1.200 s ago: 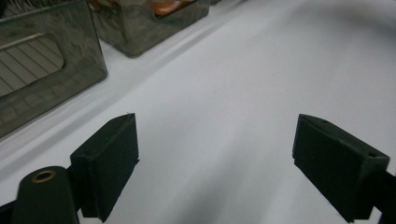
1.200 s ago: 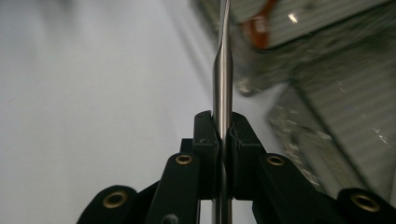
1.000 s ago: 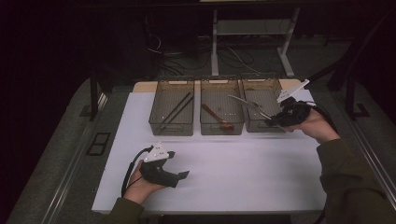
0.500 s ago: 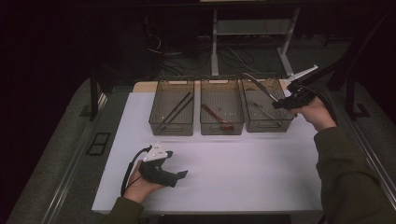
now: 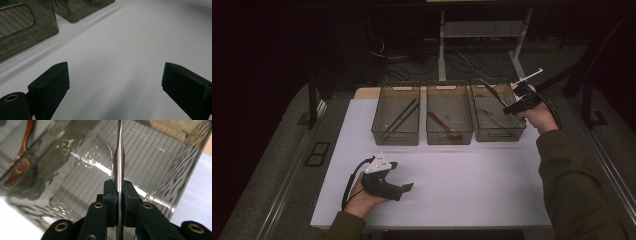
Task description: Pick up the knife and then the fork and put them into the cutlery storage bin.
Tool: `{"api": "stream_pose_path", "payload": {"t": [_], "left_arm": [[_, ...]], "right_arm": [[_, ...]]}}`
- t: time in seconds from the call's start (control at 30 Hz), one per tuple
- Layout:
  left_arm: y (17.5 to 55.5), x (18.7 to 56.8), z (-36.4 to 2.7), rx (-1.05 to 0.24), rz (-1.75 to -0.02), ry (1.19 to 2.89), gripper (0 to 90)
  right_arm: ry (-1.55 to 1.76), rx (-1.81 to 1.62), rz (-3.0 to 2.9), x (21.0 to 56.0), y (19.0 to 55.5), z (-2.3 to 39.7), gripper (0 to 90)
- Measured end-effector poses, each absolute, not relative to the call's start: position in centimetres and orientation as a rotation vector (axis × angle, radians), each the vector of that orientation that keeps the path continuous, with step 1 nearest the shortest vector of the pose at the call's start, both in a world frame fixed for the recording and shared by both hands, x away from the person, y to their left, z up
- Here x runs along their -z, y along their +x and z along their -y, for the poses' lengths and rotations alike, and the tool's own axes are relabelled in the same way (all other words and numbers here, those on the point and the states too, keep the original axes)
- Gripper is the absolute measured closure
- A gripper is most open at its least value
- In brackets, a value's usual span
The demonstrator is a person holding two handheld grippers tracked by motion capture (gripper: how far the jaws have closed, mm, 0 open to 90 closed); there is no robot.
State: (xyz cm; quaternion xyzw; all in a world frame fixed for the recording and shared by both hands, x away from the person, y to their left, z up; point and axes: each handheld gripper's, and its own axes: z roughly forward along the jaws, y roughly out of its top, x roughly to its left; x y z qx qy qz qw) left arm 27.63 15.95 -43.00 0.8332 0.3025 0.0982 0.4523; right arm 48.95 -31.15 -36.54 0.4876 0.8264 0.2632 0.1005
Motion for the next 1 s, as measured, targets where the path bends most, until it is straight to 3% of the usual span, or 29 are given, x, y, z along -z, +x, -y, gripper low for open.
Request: {"api": "stream_pose_path", "payload": {"t": [0.57,1.0], "left_arm": [[27.5,43.2,-15.8,-0.217,-0.732,2.077,6.7],[27.4,43.2,-15.8,-0.216,-0.725,2.078,6.7]], "right_arm": [[1.517,-0.599,-2.497,39.2,50.0,29.8,81.3],[1.51,-0.648,-2.466,38.4,50.0,30.1,83.0]]}}
